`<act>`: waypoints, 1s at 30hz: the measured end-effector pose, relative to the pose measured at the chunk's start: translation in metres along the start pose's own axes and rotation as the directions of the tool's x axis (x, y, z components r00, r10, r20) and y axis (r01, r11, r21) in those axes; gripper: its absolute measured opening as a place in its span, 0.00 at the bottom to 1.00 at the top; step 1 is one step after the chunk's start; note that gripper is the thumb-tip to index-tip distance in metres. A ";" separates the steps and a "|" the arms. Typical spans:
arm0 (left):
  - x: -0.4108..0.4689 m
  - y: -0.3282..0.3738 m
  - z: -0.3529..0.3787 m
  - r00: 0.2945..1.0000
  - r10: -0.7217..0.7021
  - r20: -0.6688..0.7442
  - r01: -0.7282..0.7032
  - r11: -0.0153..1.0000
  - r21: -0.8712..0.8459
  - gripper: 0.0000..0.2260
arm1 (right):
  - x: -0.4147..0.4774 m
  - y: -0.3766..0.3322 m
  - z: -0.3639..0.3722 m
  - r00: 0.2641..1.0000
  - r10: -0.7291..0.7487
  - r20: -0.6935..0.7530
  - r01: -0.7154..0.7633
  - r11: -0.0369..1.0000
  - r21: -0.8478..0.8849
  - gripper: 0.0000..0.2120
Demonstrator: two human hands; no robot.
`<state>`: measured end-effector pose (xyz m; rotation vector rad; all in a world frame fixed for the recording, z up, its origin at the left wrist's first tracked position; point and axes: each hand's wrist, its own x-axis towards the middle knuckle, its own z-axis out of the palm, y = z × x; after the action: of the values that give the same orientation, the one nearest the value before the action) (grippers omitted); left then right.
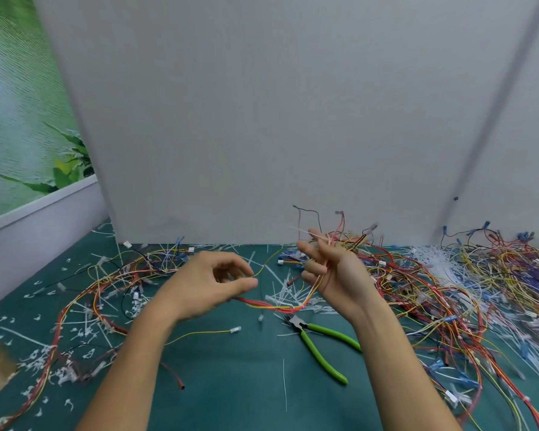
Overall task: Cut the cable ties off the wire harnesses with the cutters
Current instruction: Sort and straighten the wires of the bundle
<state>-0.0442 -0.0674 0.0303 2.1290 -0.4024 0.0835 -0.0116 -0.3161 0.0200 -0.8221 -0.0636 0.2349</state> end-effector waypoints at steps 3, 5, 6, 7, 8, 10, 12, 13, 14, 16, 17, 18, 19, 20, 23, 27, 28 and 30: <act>0.002 0.004 0.013 0.998 0.064 -0.024 -0.061 0.992 0.113 0.05 | -0.004 0.001 0.007 0.995 -0.024 0.095 0.032 0.996 -0.080 0.17; 0.003 0.007 0.018 0.994 0.095 -0.055 -0.090 0.991 0.095 0.05 | -0.007 0.001 0.008 0.987 -0.033 0.159 0.057 0.986 -0.154 0.19; 0.003 0.008 0.020 0.992 0.107 -0.059 -0.102 0.991 0.082 0.06 | -0.008 0.002 0.008 0.982 -0.035 0.185 0.071 0.979 -0.192 0.20; 0.003 0.008 0.022 0.991 0.120 -0.050 -0.116 0.990 0.079 0.05 | -0.009 0.003 0.007 0.978 -0.037 0.205 0.085 0.970 -0.229 0.20; 0.004 0.008 0.023 0.991 0.131 -0.035 -0.128 0.989 0.080 0.05 | -0.009 0.003 0.007 0.975 -0.038 0.221 0.097 0.960 -0.264 0.20; 0.005 0.007 0.027 0.989 0.145 -0.019 -0.143 0.987 0.080 0.05 | -0.009 0.004 0.007 0.974 -0.037 0.225 0.117 0.929 -0.351 0.20; 0.008 0.004 0.032 0.989 0.139 -0.052 -0.136 0.990 0.047 0.05 | -0.008 0.007 0.007 0.981 -0.030 0.189 0.124 0.855 -0.504 0.17; 0.011 0.001 0.036 0.989 0.126 -0.074 -0.126 0.992 0.007 0.05 | -0.008 0.010 0.007 0.987 -0.022 0.160 0.116 0.787 -0.605 0.14; 0.014 -0.002 0.041 0.991 0.098 -0.087 -0.102 0.994 -0.045 0.05 | -0.008 0.013 0.007 0.992 -0.007 0.129 0.097 0.696 -0.711 0.10; 0.020 -0.009 0.052 0.997 -0.024 -0.072 0.013 0.988 -0.151 0.05 | -0.008 0.022 0.007 0.995 0.062 0.076 0.042 0.423 -0.905 0.07; 0.021 -0.012 0.059 0.993 -0.105 -0.045 0.095 0.976 -0.198 0.06 | -0.008 0.027 0.006 0.991 0.115 0.061 0.032 0.234 -0.972 0.09; 0.022 -0.015 0.067 0.983 -0.181 -0.017 0.172 0.958 -0.228 0.09 | -0.007 0.033 0.005 0.984 0.172 0.052 0.047 0.038 -0.998 0.13; 0.023 -0.018 0.074 0.970 -0.244 0.010 0.239 0.940 -0.243 0.12 | -0.007 0.038 0.004 0.973 0.224 0.045 0.075 -0.126 -0.989 0.18; 0.022 -0.019 0.081 0.954 -0.296 0.040 0.295 0.919 -0.263 0.16 | -0.008 0.042 0.005 0.961 0.273 0.037 0.101 -0.223 -0.970 0.23; 0.021 -0.023 0.096 0.922 -0.376 0.095 0.384 0.853 -0.353 0.18 | -0.011 0.037 0.005 0.919 0.394 0.009 0.131 -0.282 -0.950 0.33; 0.022 -0.022 0.095 0.921 -0.370 0.121 0.379 0.777 -0.503 0.12 | -0.013 0.007 -0.015 0.896 0.444 -0.010 0.021 -0.064 -0.998 0.42; 0.022 -0.018 0.090 0.925 -0.363 0.114 0.362 0.745 -0.560 0.11 | -0.013 -0.001 -0.023 0.906 0.422 -0.022 -0.019 -0.011 -1.000 0.44; 0.022 -0.009 0.075 0.945 -0.312 0.100 0.284 0.625 -0.727 0.10 | -0.012 -0.013 -0.037 0.938 0.341 -0.066 -0.078 0.022 -0.997 0.37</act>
<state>-0.0273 -0.1303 -0.0142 1.3445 -0.0211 -0.2092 -0.0159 -0.3541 0.0050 -2.3231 -0.3316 0.6011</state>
